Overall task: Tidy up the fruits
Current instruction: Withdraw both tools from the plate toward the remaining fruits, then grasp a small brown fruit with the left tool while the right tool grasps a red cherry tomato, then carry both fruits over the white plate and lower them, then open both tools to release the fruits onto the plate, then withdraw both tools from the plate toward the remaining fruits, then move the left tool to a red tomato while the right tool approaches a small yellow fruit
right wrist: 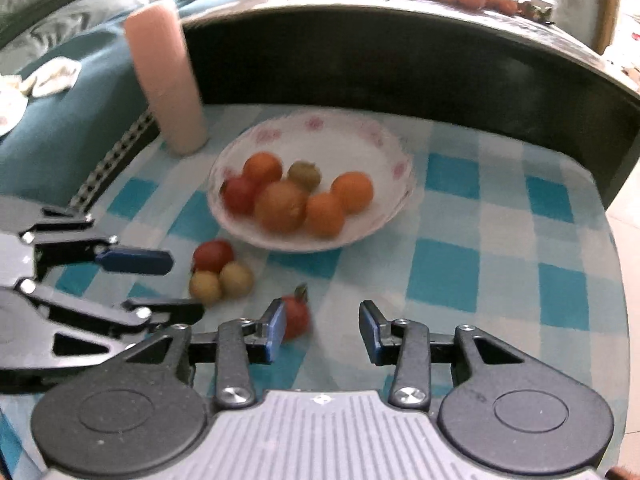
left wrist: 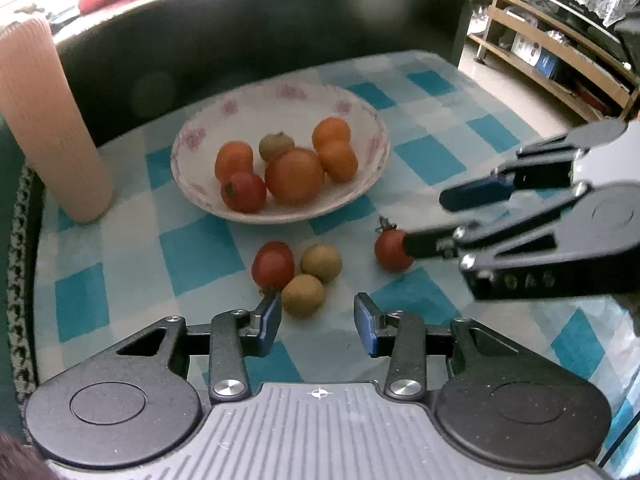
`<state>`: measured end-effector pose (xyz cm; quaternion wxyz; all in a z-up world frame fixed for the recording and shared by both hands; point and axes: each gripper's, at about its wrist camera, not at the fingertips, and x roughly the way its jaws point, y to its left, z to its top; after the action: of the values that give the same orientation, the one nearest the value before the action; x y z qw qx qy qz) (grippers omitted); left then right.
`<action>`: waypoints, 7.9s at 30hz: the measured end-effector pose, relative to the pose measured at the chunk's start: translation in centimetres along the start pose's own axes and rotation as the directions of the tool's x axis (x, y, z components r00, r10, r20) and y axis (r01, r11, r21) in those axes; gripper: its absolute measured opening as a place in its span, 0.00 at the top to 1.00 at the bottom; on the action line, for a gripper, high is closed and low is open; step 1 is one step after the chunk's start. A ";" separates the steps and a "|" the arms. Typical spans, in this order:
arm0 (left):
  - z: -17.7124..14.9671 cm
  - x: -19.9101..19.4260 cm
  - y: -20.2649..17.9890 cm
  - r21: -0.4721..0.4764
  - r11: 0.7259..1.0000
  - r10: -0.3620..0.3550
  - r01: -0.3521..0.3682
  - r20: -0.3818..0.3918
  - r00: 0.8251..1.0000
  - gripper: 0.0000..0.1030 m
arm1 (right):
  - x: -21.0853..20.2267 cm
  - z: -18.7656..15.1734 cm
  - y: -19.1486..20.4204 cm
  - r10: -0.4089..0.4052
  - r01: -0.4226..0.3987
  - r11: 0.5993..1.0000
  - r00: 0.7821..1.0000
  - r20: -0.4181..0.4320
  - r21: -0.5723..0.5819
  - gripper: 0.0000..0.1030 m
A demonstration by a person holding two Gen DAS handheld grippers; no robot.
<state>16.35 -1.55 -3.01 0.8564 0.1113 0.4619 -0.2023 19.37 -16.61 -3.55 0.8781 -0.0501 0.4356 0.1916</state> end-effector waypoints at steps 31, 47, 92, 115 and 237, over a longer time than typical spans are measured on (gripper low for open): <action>-0.3 0.6 -0.6 0.019 1.000 -0.011 0.011 -0.022 1.000 0.66 | 2.4 0.5 -0.4 0.115 -0.116 0.993 0.992 -0.050 -0.022 0.44; -0.5 1.1 -0.5 0.020 1.000 0.007 -0.006 -0.027 1.000 0.57 | 3.2 0.2 0.4 0.085 -0.089 0.994 0.995 -0.056 -0.066 0.44; 6.3 0.2 -0.2 -0.017 0.996 0.091 -0.089 0.120 0.989 0.67 | 0.6 5.4 -1.4 -0.020 0.021 1.000 0.997 0.075 -0.014 0.57; 8.2 2.5 1.6 -0.040 0.991 0.135 -0.131 0.122 0.983 0.68 | 3.2 7.7 -2.6 -0.044 0.044 0.999 0.995 0.089 0.001 0.57; 1.1 1.5 0.4 -0.036 0.999 0.030 -0.031 -0.018 0.999 0.68 | -3.2 -3.2 -0.2 0.026 -0.022 0.997 0.998 -0.053 0.079 0.60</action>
<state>18.06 -2.01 -3.62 0.8573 0.1044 0.4710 -0.1798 15.36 -18.57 -3.03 0.8648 -0.0158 0.4670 0.1837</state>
